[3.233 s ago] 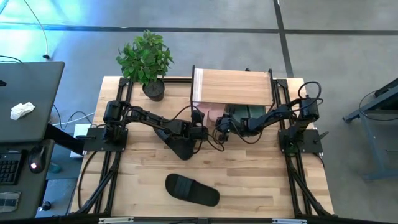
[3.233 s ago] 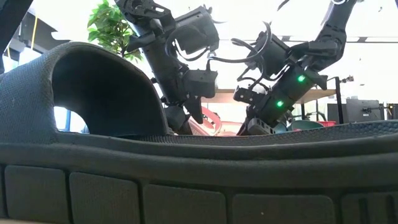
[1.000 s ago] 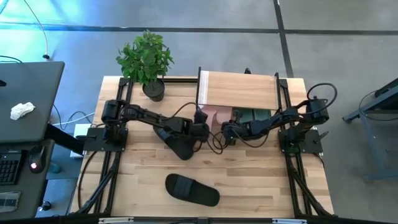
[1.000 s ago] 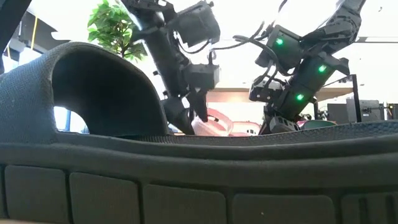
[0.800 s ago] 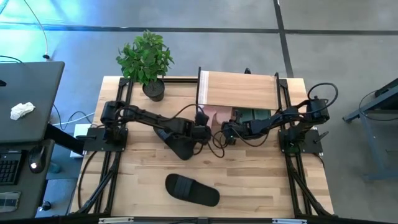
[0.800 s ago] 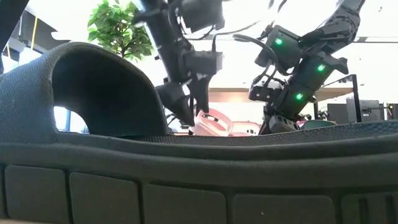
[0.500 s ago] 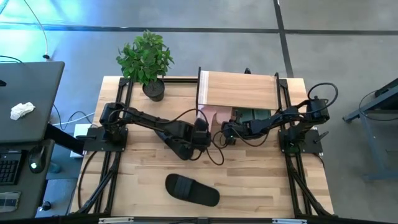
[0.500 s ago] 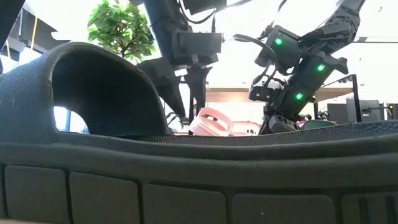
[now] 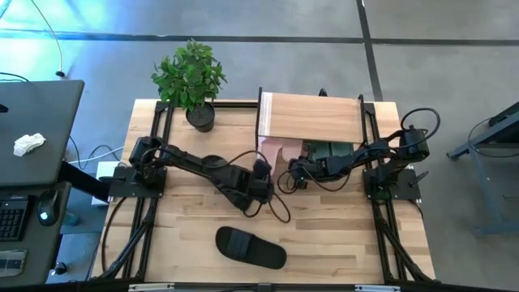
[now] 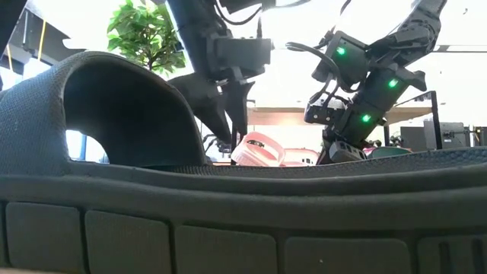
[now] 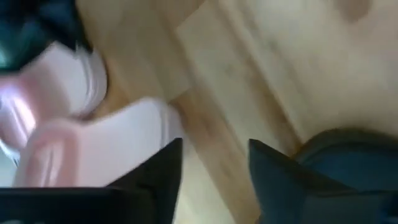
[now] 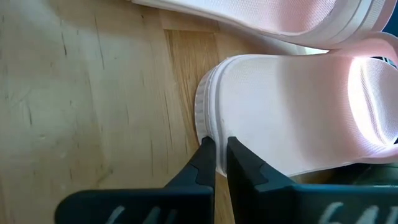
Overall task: Pick and place slides into the shelf
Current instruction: Adjust the pink slides under the shelf
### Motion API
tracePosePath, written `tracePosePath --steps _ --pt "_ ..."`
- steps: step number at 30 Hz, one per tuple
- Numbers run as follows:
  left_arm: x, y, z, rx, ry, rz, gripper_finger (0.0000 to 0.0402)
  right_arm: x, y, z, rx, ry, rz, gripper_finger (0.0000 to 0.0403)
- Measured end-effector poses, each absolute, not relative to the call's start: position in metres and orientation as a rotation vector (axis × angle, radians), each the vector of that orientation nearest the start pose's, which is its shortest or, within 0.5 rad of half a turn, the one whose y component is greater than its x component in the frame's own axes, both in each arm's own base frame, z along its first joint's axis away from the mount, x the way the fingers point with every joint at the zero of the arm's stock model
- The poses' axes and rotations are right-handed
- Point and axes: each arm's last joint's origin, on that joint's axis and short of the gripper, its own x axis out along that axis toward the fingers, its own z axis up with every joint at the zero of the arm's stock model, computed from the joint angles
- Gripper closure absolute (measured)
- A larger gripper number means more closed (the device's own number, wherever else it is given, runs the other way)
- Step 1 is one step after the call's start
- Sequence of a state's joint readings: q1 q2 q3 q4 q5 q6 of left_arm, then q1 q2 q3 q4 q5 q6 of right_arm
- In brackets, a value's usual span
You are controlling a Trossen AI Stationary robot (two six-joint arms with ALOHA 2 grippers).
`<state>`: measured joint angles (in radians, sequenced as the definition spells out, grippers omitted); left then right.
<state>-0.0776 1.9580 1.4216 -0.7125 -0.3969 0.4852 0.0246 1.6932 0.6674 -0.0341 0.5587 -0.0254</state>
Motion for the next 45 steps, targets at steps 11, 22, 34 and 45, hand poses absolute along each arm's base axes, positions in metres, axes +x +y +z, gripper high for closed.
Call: tracePosePath --steps 11,22,34,45 --pt "0.404 -0.023 0.152 0.804 1.286 -0.072 0.0388 0.276 -0.009 0.107 -0.333 1.034 -0.472 0.0403" --pt "0.408 0.026 0.144 0.724 1.33 0.072 0.0397 0.277 -0.009 0.107 -0.328 1.024 -0.471 0.0403" --pt "0.411 0.046 0.143 0.715 1.308 0.123 0.0398 0.277 -0.009 0.107 -0.331 1.028 -0.466 0.0403" --pt "0.41 0.048 0.143 0.619 1.302 0.258 0.04 0.274 -0.008 0.106 -0.339 1.049 -0.485 0.0403"
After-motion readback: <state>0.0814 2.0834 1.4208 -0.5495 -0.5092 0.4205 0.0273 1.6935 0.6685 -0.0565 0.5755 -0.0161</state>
